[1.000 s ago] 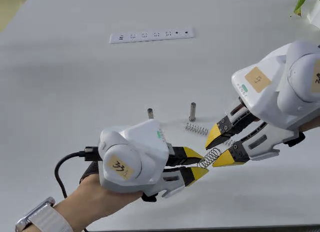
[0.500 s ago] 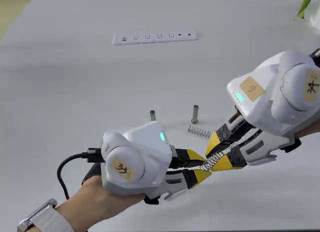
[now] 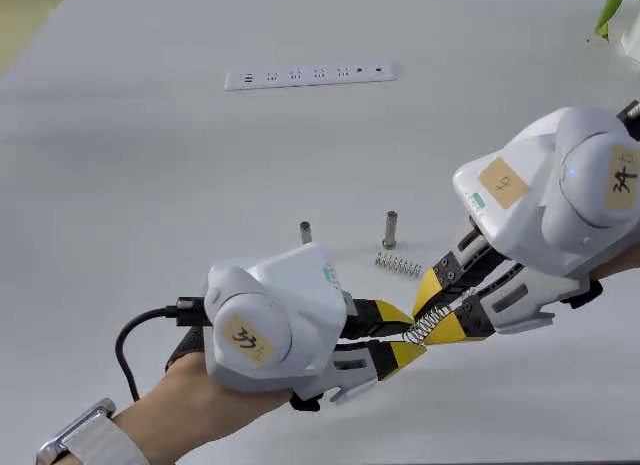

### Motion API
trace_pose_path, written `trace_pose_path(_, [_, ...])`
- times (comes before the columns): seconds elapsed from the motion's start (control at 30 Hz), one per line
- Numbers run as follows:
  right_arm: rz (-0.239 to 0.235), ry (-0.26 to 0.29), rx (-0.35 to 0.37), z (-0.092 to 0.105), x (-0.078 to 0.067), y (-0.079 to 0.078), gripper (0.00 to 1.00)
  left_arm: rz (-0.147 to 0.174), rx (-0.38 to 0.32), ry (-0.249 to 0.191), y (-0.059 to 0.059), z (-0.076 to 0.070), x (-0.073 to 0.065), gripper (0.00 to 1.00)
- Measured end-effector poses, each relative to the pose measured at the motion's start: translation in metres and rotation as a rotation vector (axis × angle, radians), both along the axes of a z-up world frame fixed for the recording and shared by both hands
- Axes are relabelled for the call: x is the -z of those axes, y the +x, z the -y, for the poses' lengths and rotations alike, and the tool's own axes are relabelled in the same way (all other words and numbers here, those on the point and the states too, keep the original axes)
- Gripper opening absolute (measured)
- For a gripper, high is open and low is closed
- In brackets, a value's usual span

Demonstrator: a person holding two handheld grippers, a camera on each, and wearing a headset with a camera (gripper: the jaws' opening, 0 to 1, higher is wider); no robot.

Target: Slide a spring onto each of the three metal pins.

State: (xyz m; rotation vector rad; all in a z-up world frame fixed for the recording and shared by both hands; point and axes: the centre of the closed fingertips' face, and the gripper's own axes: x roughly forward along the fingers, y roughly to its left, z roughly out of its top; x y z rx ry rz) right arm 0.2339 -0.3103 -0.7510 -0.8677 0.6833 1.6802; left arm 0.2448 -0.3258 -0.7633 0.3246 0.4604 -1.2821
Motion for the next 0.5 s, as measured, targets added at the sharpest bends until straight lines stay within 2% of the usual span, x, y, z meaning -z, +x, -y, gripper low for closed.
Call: trace_pose_path(0.5, [-0.005, -0.008, 0.012, 0.0007, 0.0017, 0.0009, 0.07, -0.010, -0.024, -0.021, -0.0008, -0.0003, 0.0009, 0.07])
